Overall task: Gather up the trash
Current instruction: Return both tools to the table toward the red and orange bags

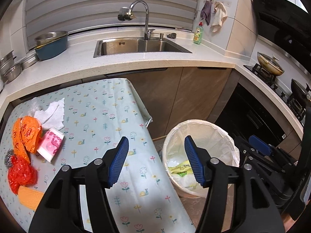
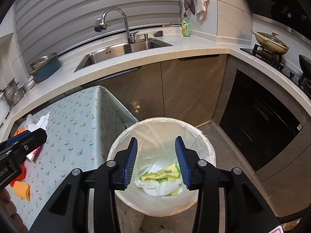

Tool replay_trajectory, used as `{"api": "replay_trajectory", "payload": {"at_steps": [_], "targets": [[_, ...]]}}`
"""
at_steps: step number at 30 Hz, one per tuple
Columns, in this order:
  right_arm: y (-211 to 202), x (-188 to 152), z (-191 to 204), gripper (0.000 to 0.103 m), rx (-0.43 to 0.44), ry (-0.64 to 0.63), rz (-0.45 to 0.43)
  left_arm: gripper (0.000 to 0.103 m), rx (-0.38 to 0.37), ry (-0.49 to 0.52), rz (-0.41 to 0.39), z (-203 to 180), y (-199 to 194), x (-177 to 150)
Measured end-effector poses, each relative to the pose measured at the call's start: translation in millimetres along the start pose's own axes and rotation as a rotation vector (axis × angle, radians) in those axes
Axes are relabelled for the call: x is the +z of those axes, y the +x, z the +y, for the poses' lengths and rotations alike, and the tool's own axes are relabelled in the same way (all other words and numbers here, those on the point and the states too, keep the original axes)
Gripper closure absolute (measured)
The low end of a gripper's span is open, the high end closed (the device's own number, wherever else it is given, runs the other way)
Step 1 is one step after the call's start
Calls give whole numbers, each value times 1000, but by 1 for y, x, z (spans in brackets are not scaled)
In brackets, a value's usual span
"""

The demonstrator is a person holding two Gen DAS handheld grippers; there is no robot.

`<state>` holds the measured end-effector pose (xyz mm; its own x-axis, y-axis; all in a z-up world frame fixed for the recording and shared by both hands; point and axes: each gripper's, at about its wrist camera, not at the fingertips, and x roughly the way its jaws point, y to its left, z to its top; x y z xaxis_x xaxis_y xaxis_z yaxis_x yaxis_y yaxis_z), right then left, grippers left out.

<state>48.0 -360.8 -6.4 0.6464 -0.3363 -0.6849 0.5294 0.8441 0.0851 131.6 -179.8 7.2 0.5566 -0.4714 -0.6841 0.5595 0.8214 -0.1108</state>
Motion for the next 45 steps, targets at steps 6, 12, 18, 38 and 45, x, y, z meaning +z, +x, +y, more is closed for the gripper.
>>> {"api": "replay_trajectory", "payload": {"at_steps": [6,12,18,38,45], "targets": [[-18,3,36,48,55,-56,-29,46,54,-45,-18,27,-16,-4],[-32,2,78,45,127,-104,-43,36,145,-92,-41,66,-36,-12],[-38,-5,123,45,186,-159,-35,33,213,-148,-49,110,-55,-21],[-43,-29,232,41,318,-263,9,15,405,-292,-26,238,-85,-66],[-32,-33,272,41,354,-304,30,14,431,-317,-3,270,-81,-78]]}}
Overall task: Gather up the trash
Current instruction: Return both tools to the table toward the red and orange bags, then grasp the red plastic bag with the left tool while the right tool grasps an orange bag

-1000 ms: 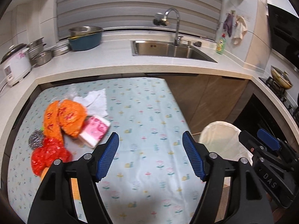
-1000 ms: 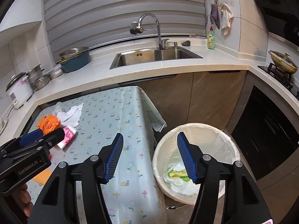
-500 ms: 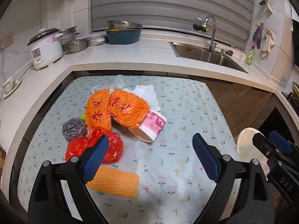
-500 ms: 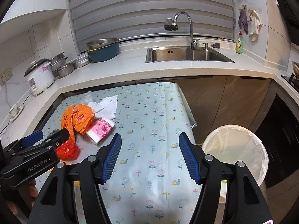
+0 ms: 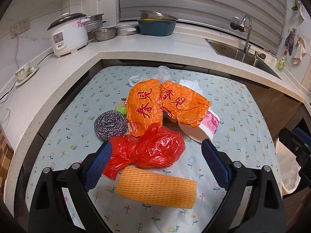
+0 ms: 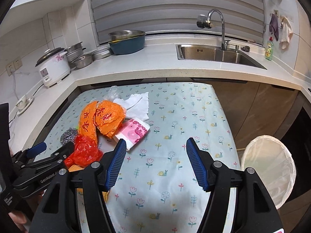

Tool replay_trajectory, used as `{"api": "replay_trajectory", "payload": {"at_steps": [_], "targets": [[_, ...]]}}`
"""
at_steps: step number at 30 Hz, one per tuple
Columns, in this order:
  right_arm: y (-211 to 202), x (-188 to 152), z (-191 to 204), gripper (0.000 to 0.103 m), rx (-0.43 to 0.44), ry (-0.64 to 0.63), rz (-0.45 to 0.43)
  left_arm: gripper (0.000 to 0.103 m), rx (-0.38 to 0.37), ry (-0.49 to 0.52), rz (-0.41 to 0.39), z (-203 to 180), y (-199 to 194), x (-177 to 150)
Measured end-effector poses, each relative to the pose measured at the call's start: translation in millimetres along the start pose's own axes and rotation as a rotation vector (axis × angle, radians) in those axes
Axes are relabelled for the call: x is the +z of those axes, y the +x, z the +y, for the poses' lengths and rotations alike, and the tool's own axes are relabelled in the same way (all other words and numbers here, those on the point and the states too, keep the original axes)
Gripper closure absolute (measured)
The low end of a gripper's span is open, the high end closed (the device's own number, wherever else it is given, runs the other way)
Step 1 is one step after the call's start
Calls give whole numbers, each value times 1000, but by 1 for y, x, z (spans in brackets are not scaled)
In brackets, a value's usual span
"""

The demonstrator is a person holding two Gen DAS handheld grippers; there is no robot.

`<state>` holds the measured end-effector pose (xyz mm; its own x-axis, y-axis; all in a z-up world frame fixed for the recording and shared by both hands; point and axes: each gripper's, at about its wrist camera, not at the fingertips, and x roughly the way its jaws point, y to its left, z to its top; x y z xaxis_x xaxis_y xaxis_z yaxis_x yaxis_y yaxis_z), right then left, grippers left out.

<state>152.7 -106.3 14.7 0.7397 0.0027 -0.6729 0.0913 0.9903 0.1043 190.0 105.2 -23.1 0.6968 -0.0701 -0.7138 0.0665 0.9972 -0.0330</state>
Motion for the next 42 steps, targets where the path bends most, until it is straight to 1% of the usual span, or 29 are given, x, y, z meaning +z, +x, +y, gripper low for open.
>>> {"api": "replay_trajectory", "payload": {"at_steps": [6,13,19,21,25,27,29,30,31,32,33,34,35,37,38,39,40,42], "targets": [[26,10,25,41,42,-20,26,14,4,-13,27,17,18,0],[68,18,42,41,91,6,76,15,1,-30,52,30,41,5],[105,23,50,41,108,23,118,16,-5,-26,74,33,60,7],[117,23,52,41,107,21,131,18,-17,-25,87,34,65,7],[136,24,56,41,117,22,154,18,-33,-12,100,33,72,5],[144,23,59,43,123,18,163,18,-47,-6,107,32,74,4],[152,22,63,49,132,15,178,18,-61,-7,117,31,76,1],[155,21,63,58,140,14,187,18,-63,-7,119,31,77,0],[157,20,65,67,146,13,194,21,-61,-3,121,30,78,-1],[159,19,66,72,153,14,196,33,-64,6,125,29,79,-2],[159,18,67,81,165,16,196,39,-72,15,133,28,81,-2],[158,18,68,91,171,15,192,47,-79,20,138,27,81,-2],[156,18,69,92,169,12,183,61,-88,22,135,27,80,-2],[148,19,69,98,173,5,158,81,-106,21,145,26,78,0],[143,21,69,100,172,2,144,85,-111,14,143,25,76,0],[138,22,69,100,170,-1,130,90,-115,11,139,25,74,1],[132,23,68,100,168,-3,115,97,-116,11,135,24,72,2],[119,27,64,100,166,-2,89,99,-120,9,125,22,66,3]]}}
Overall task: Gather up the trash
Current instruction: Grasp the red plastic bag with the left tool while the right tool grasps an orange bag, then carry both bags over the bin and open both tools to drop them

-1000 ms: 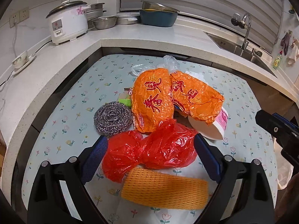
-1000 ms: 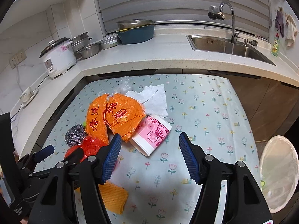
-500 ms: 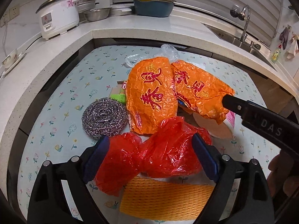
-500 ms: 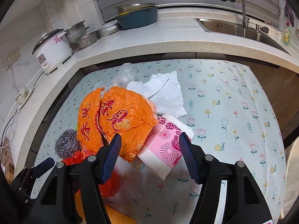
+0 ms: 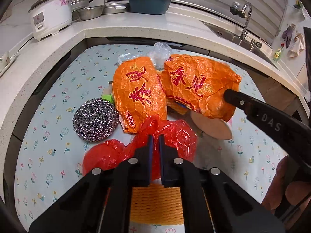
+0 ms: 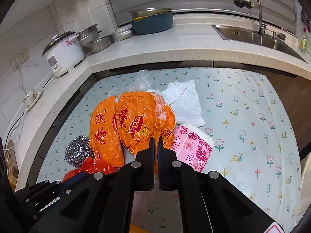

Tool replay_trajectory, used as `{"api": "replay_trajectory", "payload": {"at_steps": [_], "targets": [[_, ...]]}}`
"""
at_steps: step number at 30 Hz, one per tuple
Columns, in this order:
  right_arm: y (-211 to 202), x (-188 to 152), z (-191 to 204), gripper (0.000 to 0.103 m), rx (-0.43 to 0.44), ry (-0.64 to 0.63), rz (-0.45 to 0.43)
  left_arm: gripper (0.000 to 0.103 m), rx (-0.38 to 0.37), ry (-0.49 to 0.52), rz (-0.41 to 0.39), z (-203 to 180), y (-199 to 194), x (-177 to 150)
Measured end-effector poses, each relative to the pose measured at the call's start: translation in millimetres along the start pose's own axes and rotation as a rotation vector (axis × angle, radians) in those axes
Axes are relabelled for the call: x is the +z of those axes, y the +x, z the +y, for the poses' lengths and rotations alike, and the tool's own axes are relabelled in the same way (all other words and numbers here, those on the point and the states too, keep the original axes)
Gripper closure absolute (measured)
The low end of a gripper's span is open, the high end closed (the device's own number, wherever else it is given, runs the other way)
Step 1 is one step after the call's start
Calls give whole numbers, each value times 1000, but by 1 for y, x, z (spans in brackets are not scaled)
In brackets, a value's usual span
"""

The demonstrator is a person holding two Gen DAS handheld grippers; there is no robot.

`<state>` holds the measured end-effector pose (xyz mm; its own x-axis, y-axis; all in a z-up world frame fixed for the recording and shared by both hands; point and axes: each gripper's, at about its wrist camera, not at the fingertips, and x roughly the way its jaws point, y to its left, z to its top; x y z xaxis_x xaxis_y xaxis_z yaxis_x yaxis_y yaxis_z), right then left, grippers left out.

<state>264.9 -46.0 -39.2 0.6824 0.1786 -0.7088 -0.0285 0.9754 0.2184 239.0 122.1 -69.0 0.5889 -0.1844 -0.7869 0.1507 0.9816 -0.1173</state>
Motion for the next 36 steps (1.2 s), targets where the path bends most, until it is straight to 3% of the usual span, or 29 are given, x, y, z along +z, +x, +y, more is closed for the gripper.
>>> {"api": "replay_trajectory", "payload": {"at_steps": [14,26,36], "targets": [[-111,9,-52,100,-58,74,-184,101,-68,27,-111,-46,-66,11],[-185,-26,-123,100,-141,162,-249,101,-152,143,-162,-142,-105,4],[-231,-63,-189,100,-218,251,-272,101,-229,239,-156,-224,-119,-15]]}}
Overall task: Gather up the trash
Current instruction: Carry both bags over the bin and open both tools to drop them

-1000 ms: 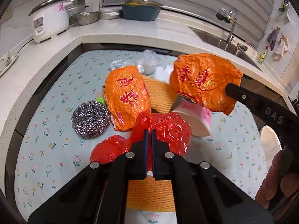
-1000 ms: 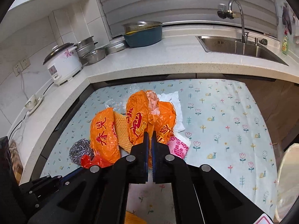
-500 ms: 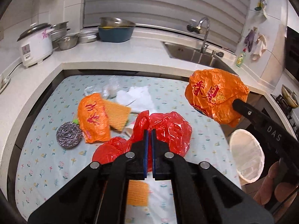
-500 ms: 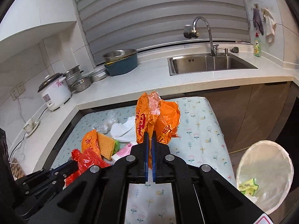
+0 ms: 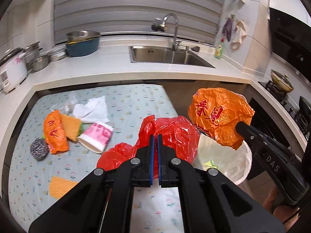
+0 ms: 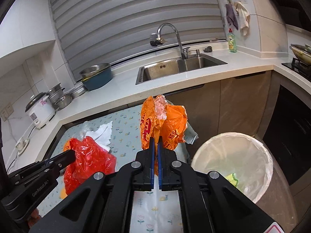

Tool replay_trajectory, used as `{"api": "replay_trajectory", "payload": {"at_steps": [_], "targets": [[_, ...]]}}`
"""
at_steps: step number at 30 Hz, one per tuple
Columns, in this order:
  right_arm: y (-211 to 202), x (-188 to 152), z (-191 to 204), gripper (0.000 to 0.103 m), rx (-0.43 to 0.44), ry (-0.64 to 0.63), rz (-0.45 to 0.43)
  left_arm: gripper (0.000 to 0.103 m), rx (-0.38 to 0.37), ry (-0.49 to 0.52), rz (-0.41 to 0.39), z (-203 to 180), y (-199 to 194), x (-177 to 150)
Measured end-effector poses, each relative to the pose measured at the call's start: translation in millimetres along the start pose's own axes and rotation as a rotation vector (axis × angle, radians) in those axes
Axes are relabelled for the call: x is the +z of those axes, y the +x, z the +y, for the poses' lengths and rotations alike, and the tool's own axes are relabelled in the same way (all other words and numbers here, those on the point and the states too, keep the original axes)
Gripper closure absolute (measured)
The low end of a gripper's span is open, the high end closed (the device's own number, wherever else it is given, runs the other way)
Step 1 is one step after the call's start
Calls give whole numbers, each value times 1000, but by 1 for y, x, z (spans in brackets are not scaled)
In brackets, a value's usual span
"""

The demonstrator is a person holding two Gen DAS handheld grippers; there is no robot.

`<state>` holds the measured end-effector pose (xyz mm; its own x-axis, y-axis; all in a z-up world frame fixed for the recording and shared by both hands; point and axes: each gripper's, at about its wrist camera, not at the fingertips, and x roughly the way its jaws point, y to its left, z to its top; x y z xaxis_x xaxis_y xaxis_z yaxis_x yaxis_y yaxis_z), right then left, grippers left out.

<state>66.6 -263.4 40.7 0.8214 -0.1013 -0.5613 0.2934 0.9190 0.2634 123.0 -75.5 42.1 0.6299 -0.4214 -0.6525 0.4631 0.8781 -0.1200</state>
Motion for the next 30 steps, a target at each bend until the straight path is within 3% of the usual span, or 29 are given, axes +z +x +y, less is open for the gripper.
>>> {"api": "replay_trajectory", "payload": {"at_steps": [17,30], "targets": [[-27,-25,-116,100,-146,130,8,101,-116,132,38,-113,28,-1],[-29,-39,-170,100,-216,209,32,99,-258,194,103,-184,71,-1]]}}
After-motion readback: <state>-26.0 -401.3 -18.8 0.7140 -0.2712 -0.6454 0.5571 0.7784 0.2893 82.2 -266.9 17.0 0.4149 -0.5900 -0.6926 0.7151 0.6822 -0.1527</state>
